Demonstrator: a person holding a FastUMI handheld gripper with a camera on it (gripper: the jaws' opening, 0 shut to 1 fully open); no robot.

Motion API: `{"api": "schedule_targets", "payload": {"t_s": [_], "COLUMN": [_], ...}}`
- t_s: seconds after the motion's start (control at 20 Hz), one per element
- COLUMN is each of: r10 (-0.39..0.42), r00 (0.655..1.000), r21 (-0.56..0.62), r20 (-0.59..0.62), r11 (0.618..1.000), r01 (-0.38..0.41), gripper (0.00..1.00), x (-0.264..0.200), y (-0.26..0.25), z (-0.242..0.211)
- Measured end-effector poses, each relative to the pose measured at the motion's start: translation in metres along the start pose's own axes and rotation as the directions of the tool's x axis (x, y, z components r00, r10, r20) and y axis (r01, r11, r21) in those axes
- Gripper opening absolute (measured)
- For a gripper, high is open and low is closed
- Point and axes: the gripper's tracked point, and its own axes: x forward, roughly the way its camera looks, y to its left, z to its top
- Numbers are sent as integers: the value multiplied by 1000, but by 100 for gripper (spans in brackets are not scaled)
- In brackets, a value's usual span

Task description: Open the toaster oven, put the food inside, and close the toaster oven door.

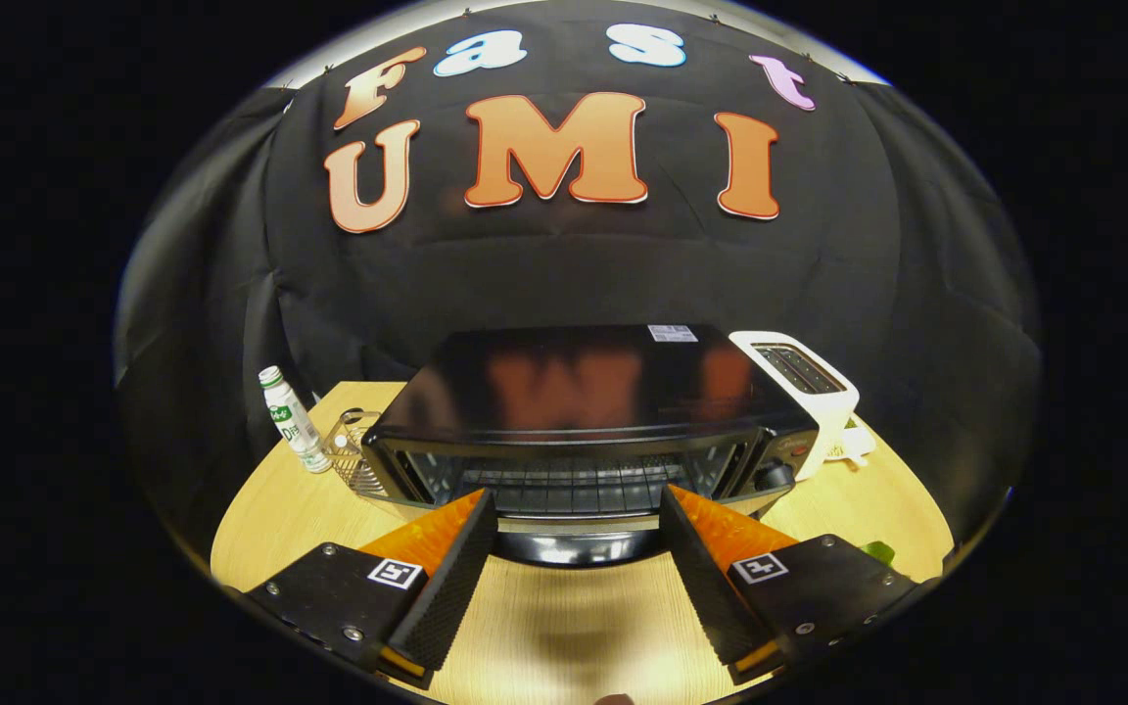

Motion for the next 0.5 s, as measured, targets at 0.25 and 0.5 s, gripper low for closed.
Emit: {"api": "schedule_targets", "payload": {"t_s": [0.25, 0.5], "r10": [-2, -1], "r00": [1000, 999], "r21": [-1, -3], "r20": [-18, -37], "r11": [1000, 1000], "r01": [2, 1], "gripper": [99, 98], "x": [-20, -34], "y": [-1, -3], "z": [-28, -62]}}
